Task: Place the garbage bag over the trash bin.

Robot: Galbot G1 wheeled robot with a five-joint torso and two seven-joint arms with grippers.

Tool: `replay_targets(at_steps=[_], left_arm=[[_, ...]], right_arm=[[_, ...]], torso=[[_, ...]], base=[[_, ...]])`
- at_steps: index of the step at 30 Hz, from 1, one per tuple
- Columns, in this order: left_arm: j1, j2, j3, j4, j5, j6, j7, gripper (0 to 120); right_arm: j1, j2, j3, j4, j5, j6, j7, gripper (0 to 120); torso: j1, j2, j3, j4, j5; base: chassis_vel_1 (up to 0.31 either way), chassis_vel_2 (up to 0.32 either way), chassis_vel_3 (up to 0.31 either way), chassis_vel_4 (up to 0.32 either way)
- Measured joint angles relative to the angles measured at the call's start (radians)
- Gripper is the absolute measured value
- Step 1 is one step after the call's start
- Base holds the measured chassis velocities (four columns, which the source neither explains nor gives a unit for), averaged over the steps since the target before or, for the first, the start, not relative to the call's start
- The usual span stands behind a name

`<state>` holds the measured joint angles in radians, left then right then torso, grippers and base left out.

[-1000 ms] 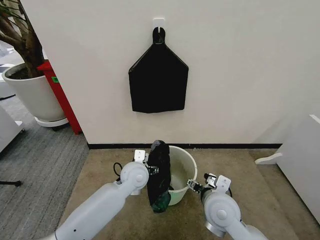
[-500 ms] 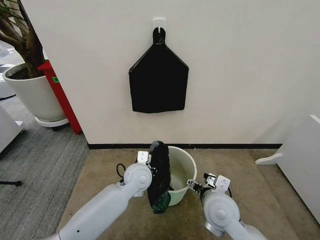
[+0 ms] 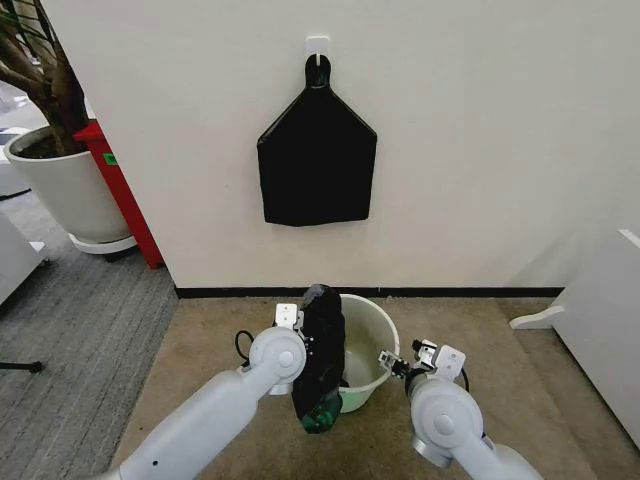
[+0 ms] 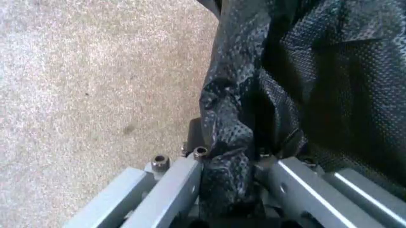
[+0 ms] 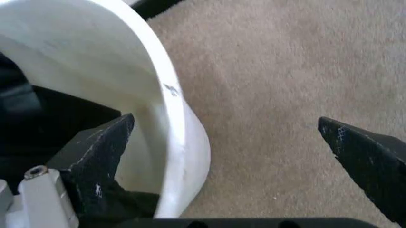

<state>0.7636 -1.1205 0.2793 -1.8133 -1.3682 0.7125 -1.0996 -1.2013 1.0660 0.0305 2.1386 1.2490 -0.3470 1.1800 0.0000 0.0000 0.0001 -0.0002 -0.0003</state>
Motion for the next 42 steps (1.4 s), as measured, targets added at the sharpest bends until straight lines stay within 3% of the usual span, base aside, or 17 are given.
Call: replay_targets(at_steps=[15, 20, 24, 33, 42], left_arm=[[-0.011, 0.029, -0.053, -0.079, -0.021, -0.039, -0.016, 1], [-0.016, 0.050, -0.091, -0.114, -0.022, -0.089, 0.043, 1], [-0.012, 0.080, -0.125, -0.139, 0.009, -0.172, 0.164, 1], [0.031, 0.159, -0.176, -0.175, 0.077, -0.328, 0.329, 1], [0.059, 0.191, -0.188, -0.203, 0.111, -0.381, 0.402, 1]], right_arm=[[-0.030, -0.081, 0.044, 0.198, -0.051, 0.003, -0.087, 100], [-0.011, -0.107, 0.052, 0.237, -0.099, 0.002, -0.210, 100], [0.059, -0.109, 0.034, 0.240, -0.097, 0.006, -0.299, 100], [0.230, -0.120, -0.024, 0.241, 0.026, -0.019, -0.447, 100], [0.400, -0.025, -0.135, 0.106, 0.062, -0.063, -0.390, 100]], torso=[[0.000, 0.000, 0.000, 0.0002, 0.0004], [0.000, 0.000, 0.000, 0.0002, 0.0004], [0.000, 0.000, 0.000, 0.0001, 0.0003], [0.000, 0.000, 0.000, 0.0002, 0.0000], [0.000, 0.000, 0.000, 0.0004, 0.0001]], base=[[0.000, 0.000, 0.000, 0.000], [0.000, 0.000, 0.000, 0.000], [0.000, 0.000, 0.000, 0.000], [0.000, 0.000, 0.000, 0.000], [0.000, 0.000, 0.000, 0.000]])
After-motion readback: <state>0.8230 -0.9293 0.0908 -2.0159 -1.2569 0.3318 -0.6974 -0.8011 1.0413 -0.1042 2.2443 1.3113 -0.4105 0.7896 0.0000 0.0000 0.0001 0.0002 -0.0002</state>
